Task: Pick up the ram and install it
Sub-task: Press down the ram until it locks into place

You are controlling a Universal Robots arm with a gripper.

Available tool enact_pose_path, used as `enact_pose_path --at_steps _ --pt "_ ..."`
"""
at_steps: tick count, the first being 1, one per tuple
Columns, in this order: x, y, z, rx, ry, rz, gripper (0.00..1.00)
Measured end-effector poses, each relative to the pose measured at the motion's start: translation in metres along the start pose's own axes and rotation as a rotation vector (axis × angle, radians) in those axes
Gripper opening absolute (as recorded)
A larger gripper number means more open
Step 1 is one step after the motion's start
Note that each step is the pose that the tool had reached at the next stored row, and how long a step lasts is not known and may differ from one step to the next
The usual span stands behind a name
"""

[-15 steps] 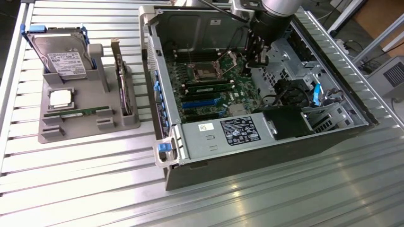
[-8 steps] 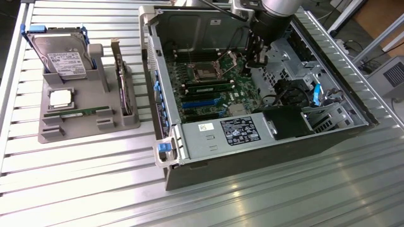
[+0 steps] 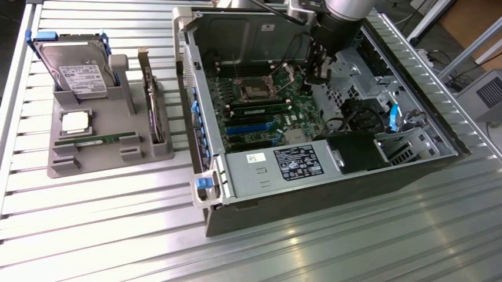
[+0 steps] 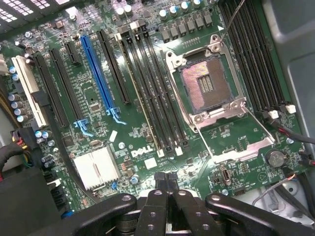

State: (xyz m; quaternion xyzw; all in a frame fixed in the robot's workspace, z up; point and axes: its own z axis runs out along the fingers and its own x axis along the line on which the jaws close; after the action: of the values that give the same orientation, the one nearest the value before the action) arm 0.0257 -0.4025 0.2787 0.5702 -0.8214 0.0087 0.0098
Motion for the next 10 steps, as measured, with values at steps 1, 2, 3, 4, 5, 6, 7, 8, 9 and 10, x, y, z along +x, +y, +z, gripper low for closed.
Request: enact_pose_path --at_steps 1,2,3,4,5,6,7,8,9,10 --pt "0.0000 0.0000 0.0000 -0.0002 0.0000 0.008 0.10" --pt "0.0000 0.0000 0.0000 -0.0003 0.0001 0.015 0.10" --pt "0.0000 0.0000 0.0000 -0.0005 0.0002 0.020 0.10" --pt "0.0000 0.0000 0.0001 -0.0006 0.0001 0.026 0.10" --pt "0.0000 0.0000 0.0001 -0.0008 0.0001 0.032 0.10" --pt "0.0000 0.0000 0.0001 -0.0010 0.0003 0.040 0.10" --pt "0.0000 0.0000 0.0001 -0.0011 0.0003 0.045 0.10" --pt "0.0000 0.0000 0.0001 -0.0013 0.0003 0.053 0.10" --pt "0.0000 0.0000 0.0001 -0.0015 0.0004 0.059 0.10" --pt "0.0000 0.0000 0.0001 -0.0016 0.0004 0.065 0.10"
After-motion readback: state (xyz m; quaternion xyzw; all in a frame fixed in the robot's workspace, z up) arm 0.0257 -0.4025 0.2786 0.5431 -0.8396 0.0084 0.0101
